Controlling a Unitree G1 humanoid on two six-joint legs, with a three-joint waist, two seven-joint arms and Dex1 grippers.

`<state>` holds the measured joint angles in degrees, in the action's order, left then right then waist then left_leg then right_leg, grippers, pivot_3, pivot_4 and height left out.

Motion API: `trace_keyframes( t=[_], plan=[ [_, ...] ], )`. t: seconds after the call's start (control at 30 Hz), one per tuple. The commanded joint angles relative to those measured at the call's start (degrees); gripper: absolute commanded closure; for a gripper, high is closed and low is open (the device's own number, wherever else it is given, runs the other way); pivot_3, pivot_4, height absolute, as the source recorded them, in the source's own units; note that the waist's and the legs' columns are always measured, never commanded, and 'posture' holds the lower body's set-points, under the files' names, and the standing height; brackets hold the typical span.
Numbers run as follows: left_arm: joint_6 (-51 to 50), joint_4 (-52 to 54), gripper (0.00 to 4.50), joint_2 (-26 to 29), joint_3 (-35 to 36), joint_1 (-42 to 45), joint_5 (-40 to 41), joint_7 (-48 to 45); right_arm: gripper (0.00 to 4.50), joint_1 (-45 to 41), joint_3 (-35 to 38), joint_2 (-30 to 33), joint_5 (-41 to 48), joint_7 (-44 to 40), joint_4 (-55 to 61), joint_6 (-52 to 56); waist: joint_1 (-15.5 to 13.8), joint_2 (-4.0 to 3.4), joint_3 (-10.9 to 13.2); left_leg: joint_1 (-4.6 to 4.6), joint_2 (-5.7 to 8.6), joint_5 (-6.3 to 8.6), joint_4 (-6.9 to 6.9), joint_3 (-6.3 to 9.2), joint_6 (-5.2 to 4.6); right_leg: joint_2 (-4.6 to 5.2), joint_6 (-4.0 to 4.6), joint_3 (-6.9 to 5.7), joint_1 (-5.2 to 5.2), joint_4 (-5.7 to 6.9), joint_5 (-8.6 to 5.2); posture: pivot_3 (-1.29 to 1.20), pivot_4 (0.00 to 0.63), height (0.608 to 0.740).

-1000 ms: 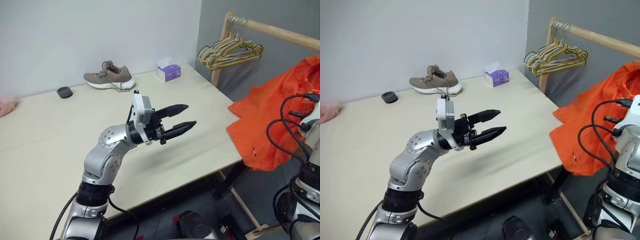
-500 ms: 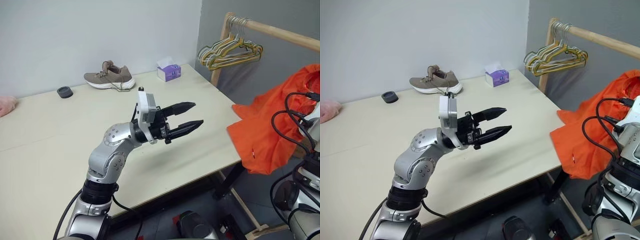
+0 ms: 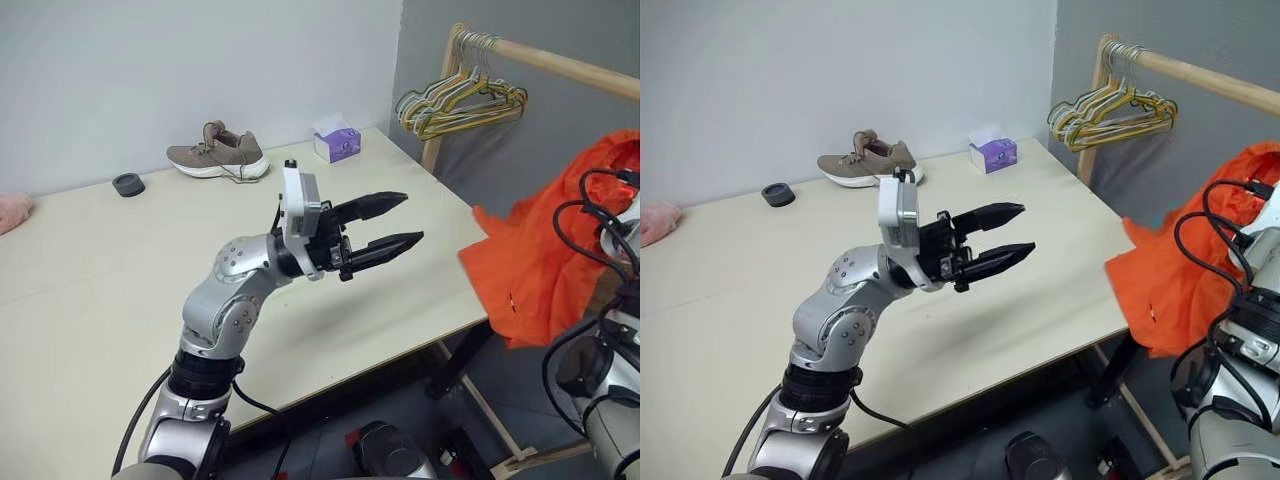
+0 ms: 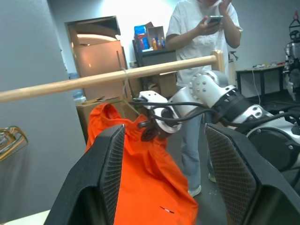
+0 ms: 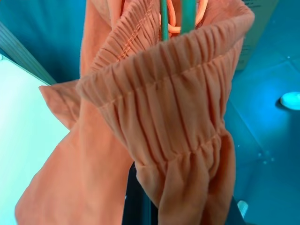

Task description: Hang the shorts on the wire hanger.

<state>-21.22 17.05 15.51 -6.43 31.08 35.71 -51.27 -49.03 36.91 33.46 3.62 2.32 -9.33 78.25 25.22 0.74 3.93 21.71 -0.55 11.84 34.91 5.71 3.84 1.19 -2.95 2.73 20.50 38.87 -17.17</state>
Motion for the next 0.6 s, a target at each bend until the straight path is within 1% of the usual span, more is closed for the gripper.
trace_keyframes(
  t=[0.03, 0.23, 0.47, 0.5, 0.53, 0.6],
  plan=[
    [0.75, 0.7, 1.63, -0.4, 0.05, 1.56, 0.23, -0.06, 4.5, -2.17, 0.34, 1.87, 0.88, -0.34, -0.6, -1.55, -0.01, 0.0, 0.0, 0.01, 0.0, 0.0, 0.0, 0.02, 0.0, 0.0, 0.0, -0.01, 0.0, -0.01, 0.0, -0.41, 0.0, 0.74],
    [-0.12, 0.72, 1.63, -0.59, 0.04, 1.95, 1.19, -0.54, 4.5, -0.38, 1.29, -1.05, 1.6, -0.05, 3.85, 1.83, 0.1, -0.01, 0.0, -0.01, -0.01, 0.0, -0.01, 0.0, 0.0, -0.01, 0.0, 0.01, 0.0, -0.02, 0.0, -0.41, 0.0, 0.74],
    [-2.15, 0.14, 1.63, -1.73, 1.27, 3.05, 3.73, 0.47, 4.5, 2.29, 2.81, -5.45, 3.24, -0.74, 14.07, 2.16, -0.07, -0.03, 0.0, 0.02, -0.01, 0.0, -0.01, 0.01, 0.0, -0.01, -0.02, -0.01, 0.01, -0.03, 0.0, -0.41, 0.0, 0.74],
    [-2.44, 0.02, 1.61, -1.88, 1.42, 3.21, 4.02, 0.61, 3.98, 2.63, 3.05, -6.02, 3.1, -0.48, 15.43, 2.0, -0.1, -0.03, 0.0, 0.03, -0.01, 0.0, -0.01, 0.02, 0.0, -0.01, -0.02, -0.02, 0.01, -0.04, 0.0, -0.41, 0.0, 0.74],
    [-2.66, -0.09, 1.61, -1.95, 1.49, 3.3, 4.22, 0.68, 3.78, 3.17, 2.86, -6.36, 3.18, -0.7, 16.75, 1.55, -0.05, -0.03, 0.0, 0.04, -0.01, 0.0, -0.01, 0.02, 0.0, -0.01, -0.02, -0.02, 0.01, -0.05, 0.0, -0.42, 0.0, 0.74],
    [-2.99, -0.17, 1.61, -1.93, 1.41, 3.24, 4.52, 0.58, 3.1, 3.61, 3.04, -7.24, 3.46, -1.07, 19.25, 1.74, 0.09, -0.04, -0.01, 0.03, -0.01, 0.0, -0.01, 0.01, 0.0, -0.01, -0.02, -0.01, 0.01, -0.05, 0.0, -0.42, 0.0, 0.74]
  ],
)
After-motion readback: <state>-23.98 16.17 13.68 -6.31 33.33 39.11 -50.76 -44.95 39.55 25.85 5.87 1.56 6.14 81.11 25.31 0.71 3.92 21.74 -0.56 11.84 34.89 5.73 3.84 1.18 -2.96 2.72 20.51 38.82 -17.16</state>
